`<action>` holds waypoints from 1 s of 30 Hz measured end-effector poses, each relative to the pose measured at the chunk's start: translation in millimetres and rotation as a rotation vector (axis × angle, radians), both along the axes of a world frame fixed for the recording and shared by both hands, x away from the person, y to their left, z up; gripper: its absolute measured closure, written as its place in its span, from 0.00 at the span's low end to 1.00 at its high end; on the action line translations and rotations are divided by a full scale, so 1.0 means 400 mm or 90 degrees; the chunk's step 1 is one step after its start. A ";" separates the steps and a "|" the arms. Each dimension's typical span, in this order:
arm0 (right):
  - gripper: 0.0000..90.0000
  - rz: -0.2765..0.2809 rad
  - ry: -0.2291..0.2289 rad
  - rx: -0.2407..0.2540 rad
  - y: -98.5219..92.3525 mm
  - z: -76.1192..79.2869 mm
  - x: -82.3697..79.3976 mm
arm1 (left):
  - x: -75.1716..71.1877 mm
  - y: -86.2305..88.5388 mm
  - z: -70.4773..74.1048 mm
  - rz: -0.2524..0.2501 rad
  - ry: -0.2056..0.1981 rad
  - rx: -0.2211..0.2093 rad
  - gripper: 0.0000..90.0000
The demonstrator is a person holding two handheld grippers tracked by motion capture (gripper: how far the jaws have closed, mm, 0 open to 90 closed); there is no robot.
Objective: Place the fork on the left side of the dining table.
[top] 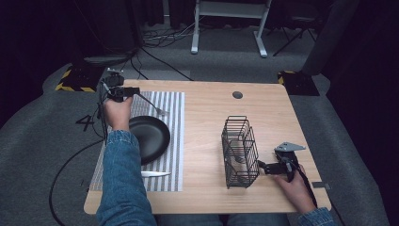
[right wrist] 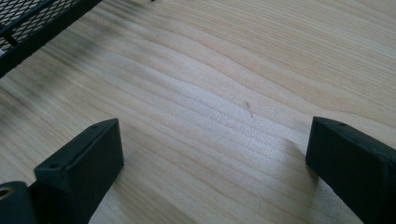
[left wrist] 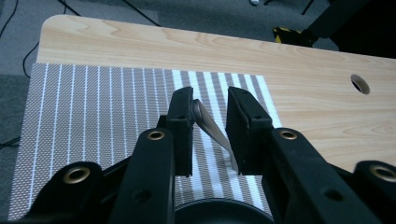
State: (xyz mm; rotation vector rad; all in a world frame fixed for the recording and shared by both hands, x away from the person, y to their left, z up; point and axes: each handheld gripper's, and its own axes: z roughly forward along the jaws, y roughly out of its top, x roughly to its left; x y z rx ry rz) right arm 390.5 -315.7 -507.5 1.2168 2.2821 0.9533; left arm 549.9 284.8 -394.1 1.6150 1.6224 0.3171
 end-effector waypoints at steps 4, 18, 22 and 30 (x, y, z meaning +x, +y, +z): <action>0.05 0.000 -0.002 -0.003 0.000 0.000 0.001 | 0.007 0.025 -0.020 0.006 0.006 -0.015 0.79; 0.04 -0.006 -0.001 -0.002 0.002 0.000 0.001 | 0.021 0.081 -0.068 -0.022 0.004 -0.057 0.78; 0.05 -0.010 -0.001 -0.001 0.003 0.000 0.002 | 0.016 0.094 -0.080 -0.022 0.006 -0.070 0.78; 0.05 -0.010 -0.001 -0.001 0.003 0.000 0.002 | 0.008 0.119 -0.105 -0.021 0.011 -0.082 0.78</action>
